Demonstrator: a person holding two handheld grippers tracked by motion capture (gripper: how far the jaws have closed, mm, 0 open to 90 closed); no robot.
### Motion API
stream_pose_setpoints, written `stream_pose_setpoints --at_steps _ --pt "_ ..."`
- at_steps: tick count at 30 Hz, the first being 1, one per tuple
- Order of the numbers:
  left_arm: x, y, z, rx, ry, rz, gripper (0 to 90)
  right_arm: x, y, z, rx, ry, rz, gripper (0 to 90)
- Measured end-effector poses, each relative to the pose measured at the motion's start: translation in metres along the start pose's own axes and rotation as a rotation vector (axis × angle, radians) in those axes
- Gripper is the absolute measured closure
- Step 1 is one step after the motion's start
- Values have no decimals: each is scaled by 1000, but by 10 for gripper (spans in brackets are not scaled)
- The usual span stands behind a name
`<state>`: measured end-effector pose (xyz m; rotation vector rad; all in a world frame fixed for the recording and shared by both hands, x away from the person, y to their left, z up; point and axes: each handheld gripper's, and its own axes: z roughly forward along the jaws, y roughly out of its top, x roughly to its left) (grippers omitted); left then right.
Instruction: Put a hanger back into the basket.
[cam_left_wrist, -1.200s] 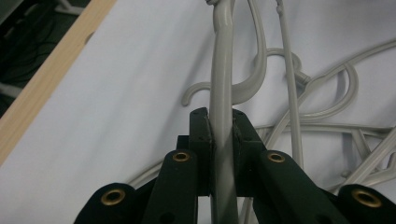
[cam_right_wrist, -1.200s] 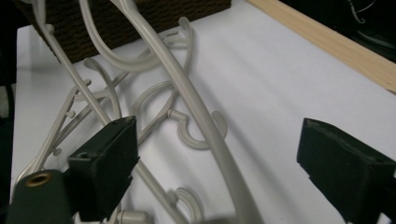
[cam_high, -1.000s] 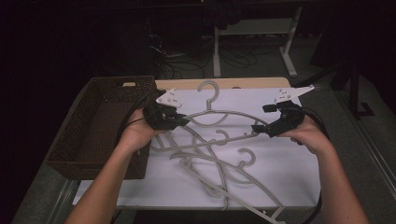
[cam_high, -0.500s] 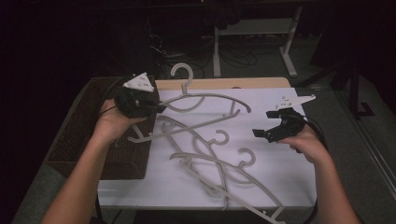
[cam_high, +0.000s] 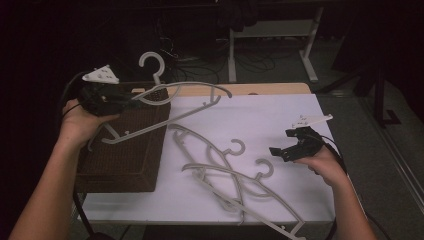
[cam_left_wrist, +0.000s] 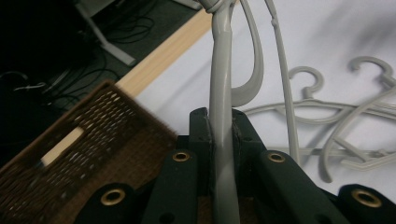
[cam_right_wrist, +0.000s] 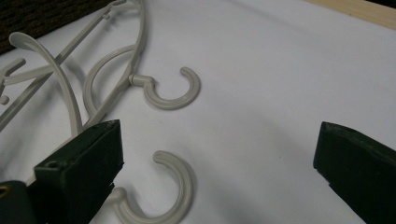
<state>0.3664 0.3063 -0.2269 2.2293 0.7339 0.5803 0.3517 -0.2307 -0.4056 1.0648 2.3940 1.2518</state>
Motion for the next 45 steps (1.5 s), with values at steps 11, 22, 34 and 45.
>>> stream_pose_setpoints --at_steps 11,22,34,45 --pt "41 -41 -38 -12 125 -111 817 2 -6 8 32 -12 -1 14" --pt "72 -93 -55 23 225 -203 817 -1 -7 9 36 -16 3 15" --pt "82 -120 -49 101 305 -243 816 1 -7 12 47 -7 -4 14" --pt "79 -135 8 163 265 -286 816 0 -7 12 45 -4 -6 14"
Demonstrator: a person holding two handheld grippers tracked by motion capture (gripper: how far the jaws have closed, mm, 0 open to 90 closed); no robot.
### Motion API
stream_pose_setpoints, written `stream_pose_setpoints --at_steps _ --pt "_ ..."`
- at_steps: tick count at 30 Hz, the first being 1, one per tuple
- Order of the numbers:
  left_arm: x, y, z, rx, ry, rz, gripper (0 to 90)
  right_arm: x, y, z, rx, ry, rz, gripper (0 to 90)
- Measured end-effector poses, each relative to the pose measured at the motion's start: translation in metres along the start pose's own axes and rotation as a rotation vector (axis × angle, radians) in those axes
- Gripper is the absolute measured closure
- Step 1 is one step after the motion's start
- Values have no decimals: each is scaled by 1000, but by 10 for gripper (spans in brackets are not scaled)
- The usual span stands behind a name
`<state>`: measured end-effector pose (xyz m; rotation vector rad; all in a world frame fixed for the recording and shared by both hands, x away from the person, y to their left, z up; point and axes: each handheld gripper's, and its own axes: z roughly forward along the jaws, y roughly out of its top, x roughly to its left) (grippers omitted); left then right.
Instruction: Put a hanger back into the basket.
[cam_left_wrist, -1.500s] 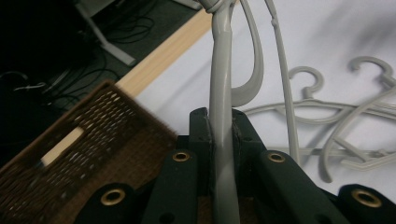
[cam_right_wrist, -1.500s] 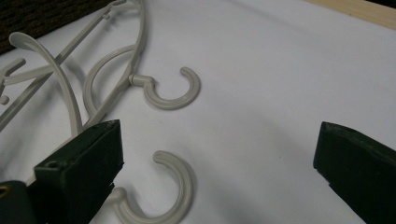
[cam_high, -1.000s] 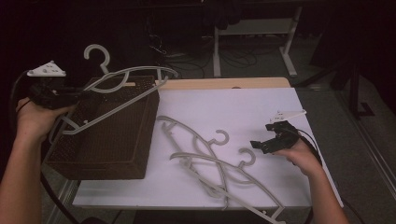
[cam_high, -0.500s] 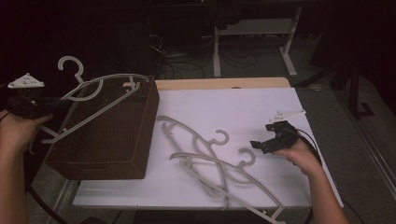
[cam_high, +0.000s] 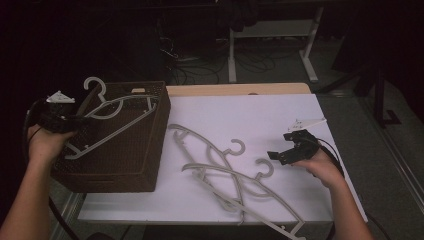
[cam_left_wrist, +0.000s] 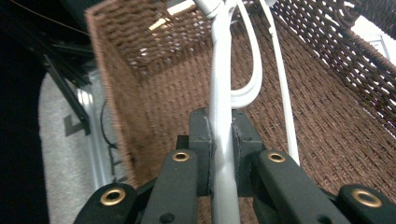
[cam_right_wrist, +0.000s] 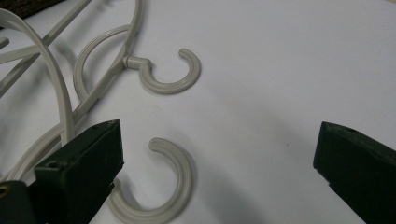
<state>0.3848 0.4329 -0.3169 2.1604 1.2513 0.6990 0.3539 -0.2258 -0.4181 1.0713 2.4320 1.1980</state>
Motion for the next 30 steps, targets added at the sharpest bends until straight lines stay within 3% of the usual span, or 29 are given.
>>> stream_pose_setpoints --at_steps 9,12,18,21,30 --pt "0 -9 21 25 -24 -28 805 0 0 0 1 3 -2 14" --pt "3 -13 22 43 -14 -51 642 0 0 0 2 4 -1 14" --pt "8 -16 16 -4 -58 -75 543 1 1 1 3 9 -7 15" --pt "6 -14 14 -35 -90 -89 491 1 1 2 2 12 -9 15" --pt "-10 -3 13 -121 -243 -91 370 2 1 0 -1 14 -11 15"
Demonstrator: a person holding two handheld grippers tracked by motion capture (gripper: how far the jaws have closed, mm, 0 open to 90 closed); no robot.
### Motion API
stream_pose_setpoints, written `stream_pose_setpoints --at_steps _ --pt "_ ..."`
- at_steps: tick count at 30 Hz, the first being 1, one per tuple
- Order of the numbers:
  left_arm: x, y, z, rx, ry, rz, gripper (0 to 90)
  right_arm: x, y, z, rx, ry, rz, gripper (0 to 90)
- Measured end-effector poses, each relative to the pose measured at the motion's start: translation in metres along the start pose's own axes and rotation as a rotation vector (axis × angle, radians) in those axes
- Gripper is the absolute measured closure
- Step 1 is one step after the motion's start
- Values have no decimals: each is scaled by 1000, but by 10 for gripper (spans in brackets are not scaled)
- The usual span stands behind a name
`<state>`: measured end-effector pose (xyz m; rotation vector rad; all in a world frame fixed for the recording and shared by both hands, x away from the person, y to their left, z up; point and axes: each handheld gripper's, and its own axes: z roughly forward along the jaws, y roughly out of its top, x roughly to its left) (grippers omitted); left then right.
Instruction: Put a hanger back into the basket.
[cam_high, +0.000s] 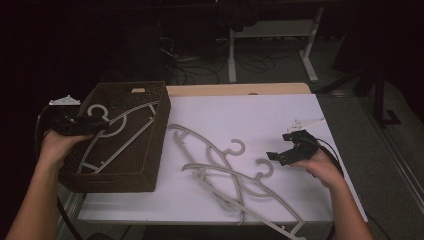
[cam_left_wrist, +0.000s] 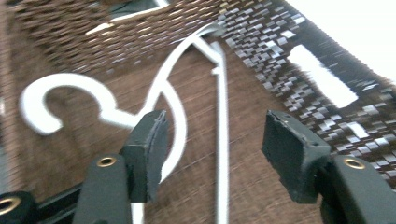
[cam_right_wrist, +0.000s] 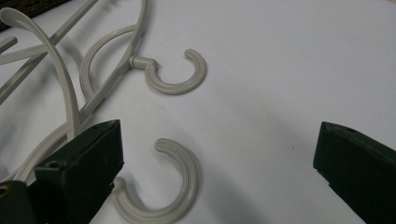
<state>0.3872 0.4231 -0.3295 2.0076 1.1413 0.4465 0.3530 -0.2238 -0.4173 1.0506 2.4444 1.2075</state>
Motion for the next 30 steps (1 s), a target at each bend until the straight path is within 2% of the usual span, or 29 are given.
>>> stream_pose_setpoints --at_steps 1,2,3,10,20,25,30 --pt "-3 1 1 -6 -17 5 357 0 0 0 -2 0 0 15" --pt "-3 1 1 -6 -17 5 337 0 0 0 -2 0 0 15" --pt "-15 7 5 -21 -65 24 293 0 0 -1 0 1 1 15" --pt "-44 18 14 -59 -150 72 218 1 0 1 5 8 -4 15" --pt "-97 34 38 -93 -275 141 118 7 0 1 21 5 -11 16" --pt "-127 43 52 -97 -330 178 13 13 -3 2 47 9 -10 20" --pt "-158 50 68 -97 -396 203 0 22 -8 1 52 16 0 57"
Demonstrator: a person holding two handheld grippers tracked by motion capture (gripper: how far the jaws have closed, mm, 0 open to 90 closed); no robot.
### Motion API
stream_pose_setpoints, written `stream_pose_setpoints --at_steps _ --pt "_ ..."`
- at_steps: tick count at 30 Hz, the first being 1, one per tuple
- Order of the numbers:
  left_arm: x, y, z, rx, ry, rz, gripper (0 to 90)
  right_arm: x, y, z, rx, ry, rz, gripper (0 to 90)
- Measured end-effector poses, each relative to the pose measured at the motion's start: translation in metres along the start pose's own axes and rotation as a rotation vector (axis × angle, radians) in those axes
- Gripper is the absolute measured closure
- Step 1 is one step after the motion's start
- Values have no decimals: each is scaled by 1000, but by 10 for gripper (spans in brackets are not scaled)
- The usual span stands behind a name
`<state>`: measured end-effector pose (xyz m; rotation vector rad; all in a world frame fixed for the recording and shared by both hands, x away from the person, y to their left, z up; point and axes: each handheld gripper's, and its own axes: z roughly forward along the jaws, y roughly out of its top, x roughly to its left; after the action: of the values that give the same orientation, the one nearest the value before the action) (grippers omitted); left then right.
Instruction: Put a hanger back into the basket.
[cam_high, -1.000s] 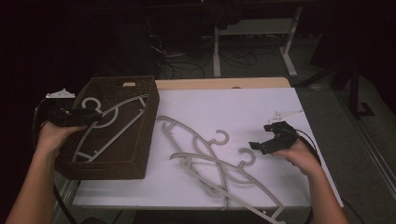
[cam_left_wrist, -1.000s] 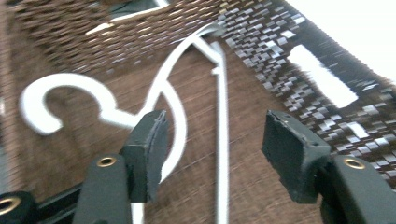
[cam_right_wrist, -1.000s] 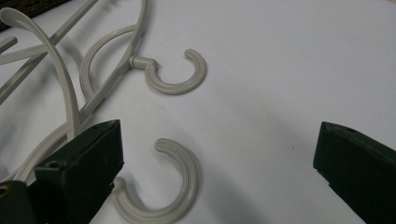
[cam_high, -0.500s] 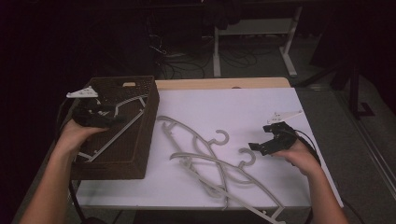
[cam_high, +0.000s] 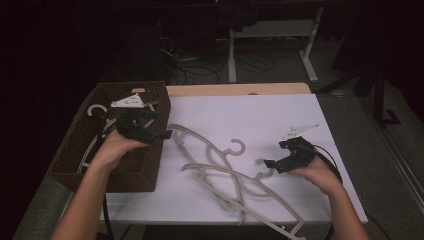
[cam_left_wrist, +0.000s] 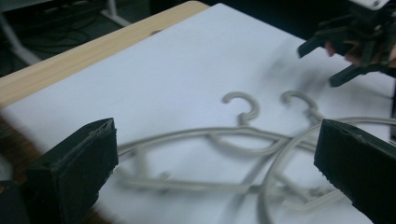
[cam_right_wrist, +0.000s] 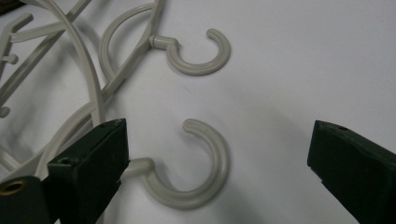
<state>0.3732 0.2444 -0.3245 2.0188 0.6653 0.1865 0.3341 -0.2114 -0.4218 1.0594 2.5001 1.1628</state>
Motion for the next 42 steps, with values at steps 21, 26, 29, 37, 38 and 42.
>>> stream_pose_setpoints --at_steps 21,26,29,37,38,42 --pt "-55 0 89 86 -150 86 4 32 -30 -8 56 42 27 226" --pt "-62 -6 101 125 -168 113 95 35 -35 -8 60 32 25 225" --pt "-67 -13 117 179 -180 143 150 35 -34 -7 51 39 23 219" --pt "-72 -28 143 300 -209 217 368 34 -33 -7 46 40 22 198" --pt "-73 -29 145 311 -207 221 379 34 -33 -7 45 38 22 198" --pt "-75 -34 155 371 -245 251 492 34 -32 -8 36 39 21 198"
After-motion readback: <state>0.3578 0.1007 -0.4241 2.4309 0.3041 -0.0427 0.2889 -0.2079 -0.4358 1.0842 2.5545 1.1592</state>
